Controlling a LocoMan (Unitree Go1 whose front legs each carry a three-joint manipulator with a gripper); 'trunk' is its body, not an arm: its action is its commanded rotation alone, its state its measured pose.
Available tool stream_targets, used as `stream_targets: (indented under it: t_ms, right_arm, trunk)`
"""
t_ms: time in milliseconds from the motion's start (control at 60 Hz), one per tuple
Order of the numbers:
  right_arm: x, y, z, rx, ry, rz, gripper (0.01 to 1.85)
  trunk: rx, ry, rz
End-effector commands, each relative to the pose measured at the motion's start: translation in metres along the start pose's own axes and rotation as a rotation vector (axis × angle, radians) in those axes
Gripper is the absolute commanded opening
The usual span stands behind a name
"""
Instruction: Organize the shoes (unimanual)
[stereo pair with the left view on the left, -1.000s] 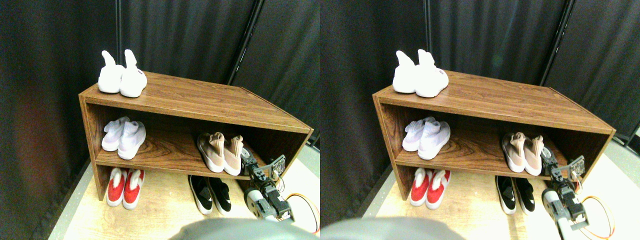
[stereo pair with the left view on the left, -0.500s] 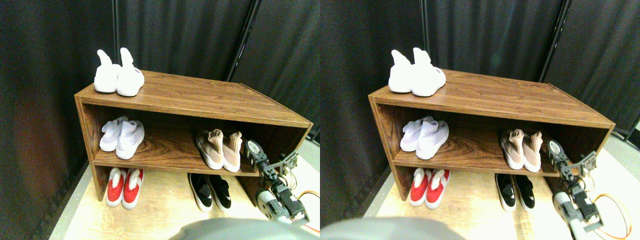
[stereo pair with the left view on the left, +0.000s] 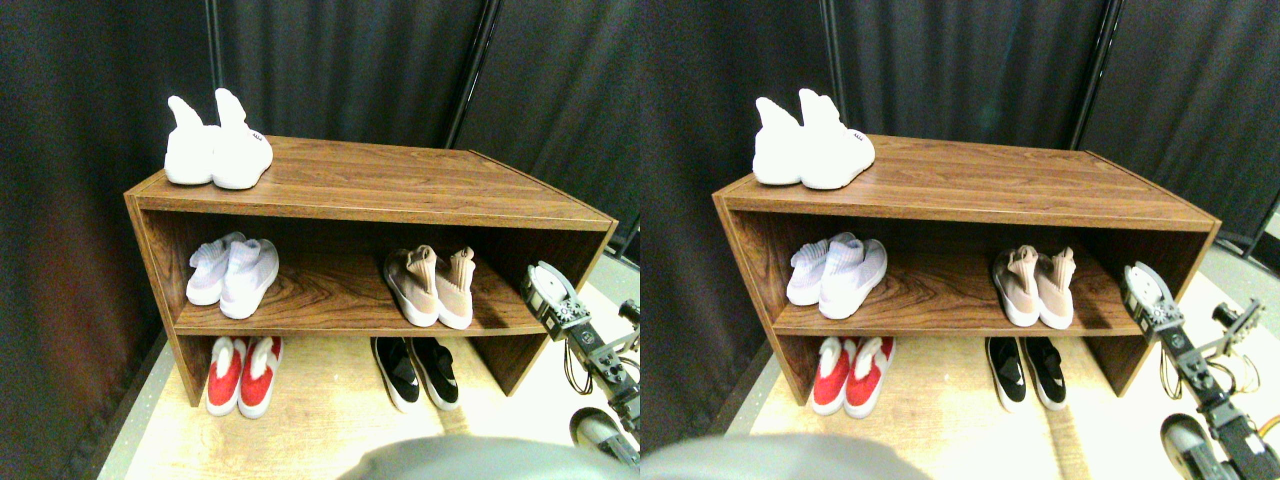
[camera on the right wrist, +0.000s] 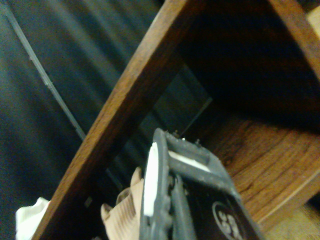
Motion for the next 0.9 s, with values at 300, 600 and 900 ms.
stream_targets:
  t_ms: [300,600,900]
  right_arm:
    - [-0.063,-0.012,-0.017,0.119,0.032,0.039,0.06]
    - [-0.067,-0.050,-0.027,0.186,0.092,-0.012,0.06]
    - [-0.058,-0.097,-0.043,0.204,0.046,-0.173,0.06]
  trunk:
    - [-0.009,0.064,0.011]
    - [-0.001,0.096,0.018]
    - [0.000,0.119,0.023]
